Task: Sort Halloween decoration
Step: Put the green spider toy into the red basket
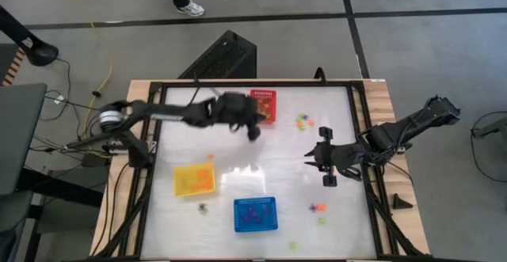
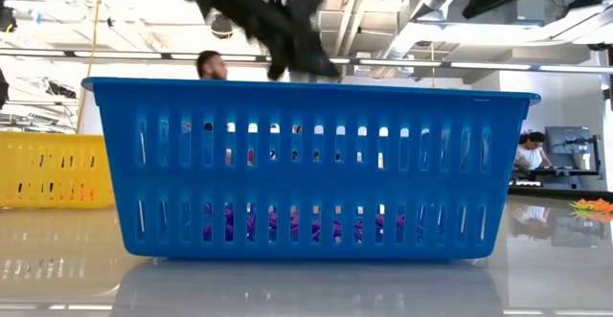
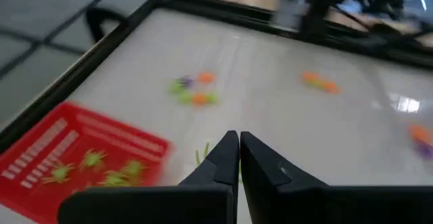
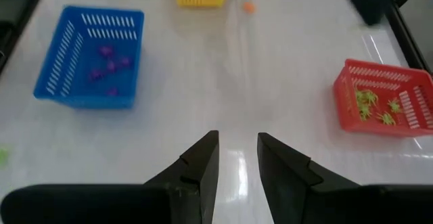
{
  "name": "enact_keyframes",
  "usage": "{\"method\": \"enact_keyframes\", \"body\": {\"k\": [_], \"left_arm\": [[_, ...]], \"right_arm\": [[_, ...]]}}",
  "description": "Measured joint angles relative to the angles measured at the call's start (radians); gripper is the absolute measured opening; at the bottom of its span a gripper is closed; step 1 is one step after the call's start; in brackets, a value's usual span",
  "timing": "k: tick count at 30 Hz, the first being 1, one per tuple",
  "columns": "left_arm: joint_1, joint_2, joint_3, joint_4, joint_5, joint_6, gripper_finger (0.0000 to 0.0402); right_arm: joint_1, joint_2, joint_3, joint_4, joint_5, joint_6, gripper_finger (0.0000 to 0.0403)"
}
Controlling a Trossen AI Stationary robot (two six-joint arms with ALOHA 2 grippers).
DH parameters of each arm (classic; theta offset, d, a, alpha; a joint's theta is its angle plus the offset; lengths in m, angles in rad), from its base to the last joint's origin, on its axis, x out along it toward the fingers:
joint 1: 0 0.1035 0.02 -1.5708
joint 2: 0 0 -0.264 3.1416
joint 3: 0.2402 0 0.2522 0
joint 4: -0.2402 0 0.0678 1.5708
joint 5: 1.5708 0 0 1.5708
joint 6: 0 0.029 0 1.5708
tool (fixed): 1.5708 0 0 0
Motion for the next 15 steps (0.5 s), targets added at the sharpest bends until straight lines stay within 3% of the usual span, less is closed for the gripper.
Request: {"method": "enact_keyframes", "body": {"k": [3,7,15], "left_arm": [[0.134,0.098,0.0,0.069,0.119,-0.065,0.0],[0.249,0.202,0.0,0.145,0.175,-0.128,0.0],[0.331,0.247,0.001,0.238,0.247,-0.193,0.0005]], "right_arm": [[0.0,0.0,0.0,-0.028,0.0,0.0,0.0134],[-0.002,0.0,0.0,-0.035,0.002,0.0,0.0134],[-0.002,0.0,0.0,-0.036,0.003,0.025,0.0134]]}}
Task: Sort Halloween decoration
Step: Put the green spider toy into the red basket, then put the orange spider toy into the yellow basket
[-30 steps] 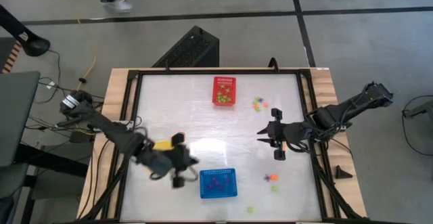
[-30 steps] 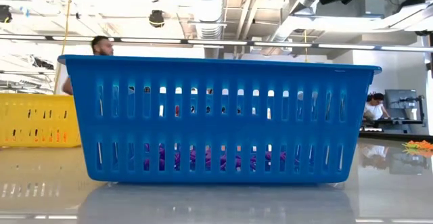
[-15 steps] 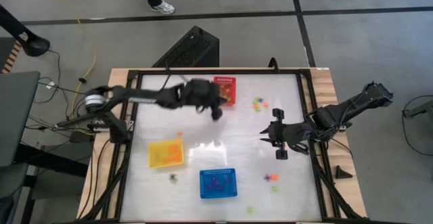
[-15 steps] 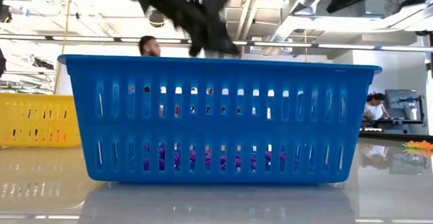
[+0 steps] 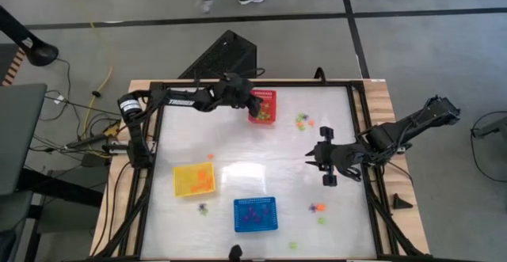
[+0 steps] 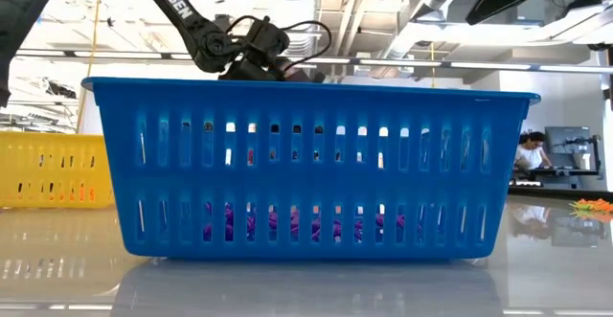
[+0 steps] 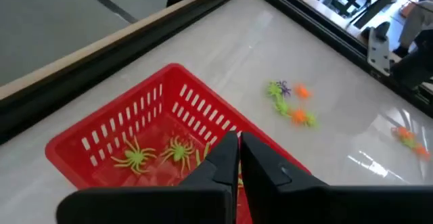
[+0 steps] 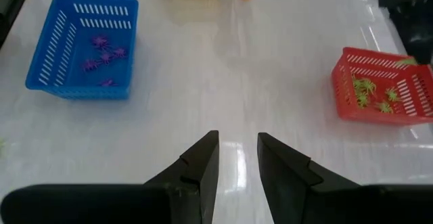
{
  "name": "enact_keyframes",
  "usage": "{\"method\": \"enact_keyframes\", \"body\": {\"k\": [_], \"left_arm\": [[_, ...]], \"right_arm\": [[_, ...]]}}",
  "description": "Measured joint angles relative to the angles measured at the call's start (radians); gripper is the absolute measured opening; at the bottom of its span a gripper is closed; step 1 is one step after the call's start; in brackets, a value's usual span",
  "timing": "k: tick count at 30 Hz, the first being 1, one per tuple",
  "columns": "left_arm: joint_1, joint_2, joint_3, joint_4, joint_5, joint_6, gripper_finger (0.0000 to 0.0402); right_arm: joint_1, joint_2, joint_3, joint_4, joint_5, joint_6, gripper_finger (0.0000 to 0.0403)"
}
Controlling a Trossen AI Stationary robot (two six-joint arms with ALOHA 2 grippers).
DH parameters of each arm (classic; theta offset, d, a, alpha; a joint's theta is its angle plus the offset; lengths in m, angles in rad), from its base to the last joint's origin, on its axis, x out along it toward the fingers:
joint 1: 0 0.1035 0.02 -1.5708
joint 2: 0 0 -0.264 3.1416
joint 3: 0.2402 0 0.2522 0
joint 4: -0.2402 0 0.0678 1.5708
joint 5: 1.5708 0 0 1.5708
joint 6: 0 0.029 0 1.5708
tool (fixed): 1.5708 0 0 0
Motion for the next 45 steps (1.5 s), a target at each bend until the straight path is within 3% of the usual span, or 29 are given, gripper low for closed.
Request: {"method": "enact_keyframes", "body": {"k": [9,14,17,22,28,32,35,40,45], "left_arm": [[-0.009,-0.005,0.05,-0.081,0.038,-0.005,0.01],[-0.023,-0.005,0.193,-0.242,0.225,-0.01,0.0138],[-0.099,-0.008,0.263,-0.291,0.238,0.051,0.0141],[-0.302,-0.008,0.286,-0.276,0.126,0.221,0.0136],[-0.591,0.028,0.241,-0.257,-0.163,0.402,0.0133],[-0.736,0.108,0.238,-0.056,-0.333,0.431,0.0132],[-0.795,0.22,0.276,0.127,-0.335,0.483,0.0132],[-0.809,0.423,0.511,0.114,-0.321,0.587,0.0132],[-0.782,0.612,0.874,-0.147,-0.249,0.593,0.0132]], "right_arm": [[0.0,0.0,0.0,0.004,0.0,0.063,0.0134],[0.0,0.0,0.0,0.004,0.0,0.065,0.0134],[0.0,0.0,0.0,0.004,0.0,0.065,0.0134],[0.002,0.0,0.0,-0.003,0.0,0.076,0.0134],[0.007,0.0,0.0,-0.095,-0.003,0.227,0.0134],[0.023,-0.001,-0.017,-0.137,-0.003,0.291,0.0134],[0.03,0.001,-0.023,-0.157,-0.003,0.297,0.0134],[0.026,0.0,-0.023,-0.159,-0.003,0.298,0.0134],[0.026,0.0,-0.023,-0.163,-0.003,0.267,0.0134]]}}
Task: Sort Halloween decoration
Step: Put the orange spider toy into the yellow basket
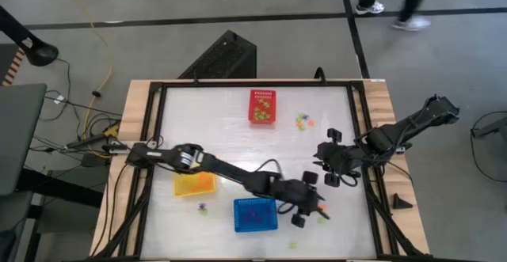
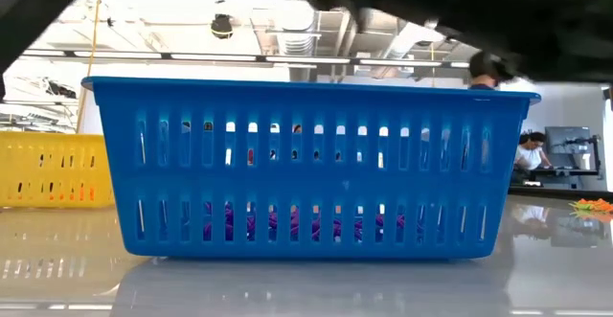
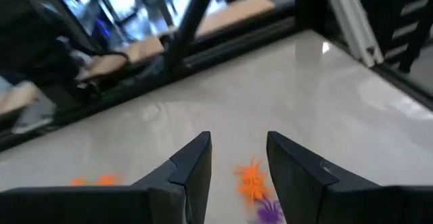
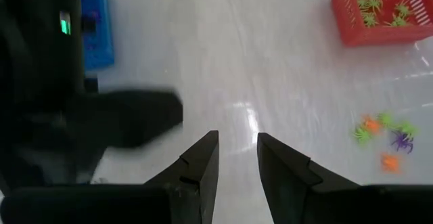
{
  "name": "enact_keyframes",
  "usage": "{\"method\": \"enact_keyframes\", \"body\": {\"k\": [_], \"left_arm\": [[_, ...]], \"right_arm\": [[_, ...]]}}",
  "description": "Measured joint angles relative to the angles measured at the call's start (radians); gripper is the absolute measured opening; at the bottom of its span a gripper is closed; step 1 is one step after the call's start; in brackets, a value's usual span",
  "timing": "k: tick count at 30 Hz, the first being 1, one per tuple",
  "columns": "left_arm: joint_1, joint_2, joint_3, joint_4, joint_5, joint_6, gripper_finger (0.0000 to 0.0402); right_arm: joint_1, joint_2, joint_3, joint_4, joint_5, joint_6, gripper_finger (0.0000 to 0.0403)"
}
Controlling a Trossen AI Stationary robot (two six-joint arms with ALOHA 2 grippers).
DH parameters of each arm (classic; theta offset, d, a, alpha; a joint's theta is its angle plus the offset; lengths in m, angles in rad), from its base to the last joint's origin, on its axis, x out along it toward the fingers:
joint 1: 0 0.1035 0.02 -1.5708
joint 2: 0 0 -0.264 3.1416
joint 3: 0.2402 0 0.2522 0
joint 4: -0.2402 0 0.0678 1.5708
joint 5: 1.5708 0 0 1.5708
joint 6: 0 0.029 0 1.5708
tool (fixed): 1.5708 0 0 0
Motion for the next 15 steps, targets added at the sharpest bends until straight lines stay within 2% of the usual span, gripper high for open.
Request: {"method": "enact_keyframes", "body": {"k": [4,6,10,15], "left_arm": [[0.015,0.133,0.279,-0.254,0.017,0.001,0.0132],[0.02,0.191,0.38,-0.329,0.036,0.001,0.0132],[0.026,0.207,0.31,-0.206,0.134,-0.014,0.0132],[0.028,0.209,0.294,-0.192,0.152,-0.041,0.0132]], "right_arm": [[0.0,0.0,0.0,-0.003,0.0,-0.03,0.0134],[0.0,0.0,0.0,-0.008,0.001,-0.03,0.0134],[0.001,0.001,0.0,-0.015,0.002,-0.03,0.0134],[-0.004,0.0,0.0,0.005,0.018,-0.03,0.0134]]}}
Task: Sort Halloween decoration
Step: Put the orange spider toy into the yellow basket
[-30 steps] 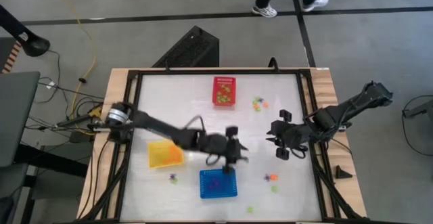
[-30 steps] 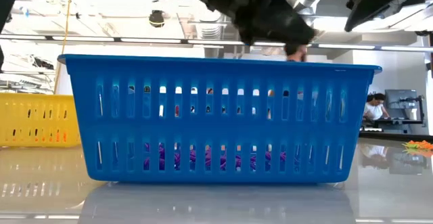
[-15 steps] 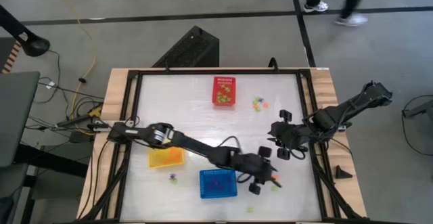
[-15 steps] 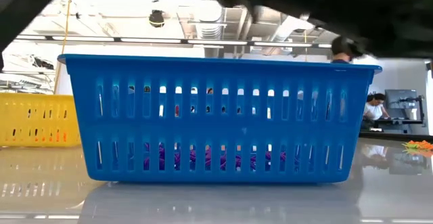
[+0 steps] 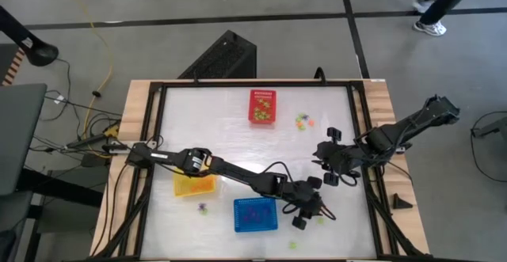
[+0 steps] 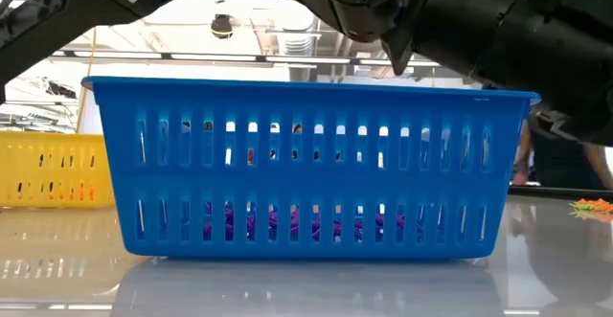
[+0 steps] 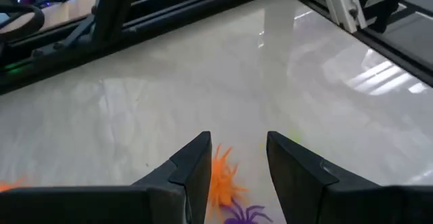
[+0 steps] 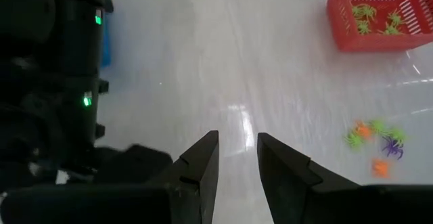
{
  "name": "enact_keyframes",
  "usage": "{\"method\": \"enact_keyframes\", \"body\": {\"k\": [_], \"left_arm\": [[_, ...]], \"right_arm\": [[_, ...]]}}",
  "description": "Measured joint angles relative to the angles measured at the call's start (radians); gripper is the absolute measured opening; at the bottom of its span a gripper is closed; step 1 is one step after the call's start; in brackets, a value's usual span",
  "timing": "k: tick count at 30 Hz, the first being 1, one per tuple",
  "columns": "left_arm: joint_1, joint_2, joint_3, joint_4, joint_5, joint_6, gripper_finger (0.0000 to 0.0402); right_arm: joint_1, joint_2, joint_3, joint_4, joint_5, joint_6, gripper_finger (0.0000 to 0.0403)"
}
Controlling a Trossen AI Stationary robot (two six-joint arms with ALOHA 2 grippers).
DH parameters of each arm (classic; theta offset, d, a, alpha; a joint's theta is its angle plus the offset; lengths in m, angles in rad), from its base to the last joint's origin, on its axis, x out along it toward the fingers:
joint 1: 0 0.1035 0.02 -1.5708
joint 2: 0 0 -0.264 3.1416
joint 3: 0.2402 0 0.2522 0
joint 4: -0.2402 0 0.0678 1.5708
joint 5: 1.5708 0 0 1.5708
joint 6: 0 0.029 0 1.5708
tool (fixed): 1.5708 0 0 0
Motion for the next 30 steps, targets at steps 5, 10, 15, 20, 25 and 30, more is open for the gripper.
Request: {"method": "enact_keyframes", "body": {"k": [5,10,15,20,25,30], "left_arm": [[0.004,0.004,-0.002,-0.002,0.026,0.041,0.0132],[0.023,0.04,0.0,0.036,0.078,0.013,0.0132],[0.031,0.075,0.002,0.099,0.081,-0.026,0.0132],[0.031,0.078,0.011,0.076,0.067,-0.028,0.0132],[0.04,0.078,0.011,0.067,0.055,-0.075,0.0107],[0.044,0.077,0.011,0.062,0.053,-0.107,0.0028]], "right_arm": [[-0.025,0.0,0.0,0.016,0.011,0.0,0.0134],[-0.052,0.0,0.0,0.014,0.011,-0.003,0.0134],[-0.066,0.0,0.0,0.015,0.011,-0.016,0.0134],[-0.068,0.0,0.0,0.021,0.01,-0.026,0.0134],[-0.068,0.0,0.0,0.021,0.01,-0.027,0.0134],[-0.068,0.0,0.0,0.021,0.01,-0.027,0.0134]]}}
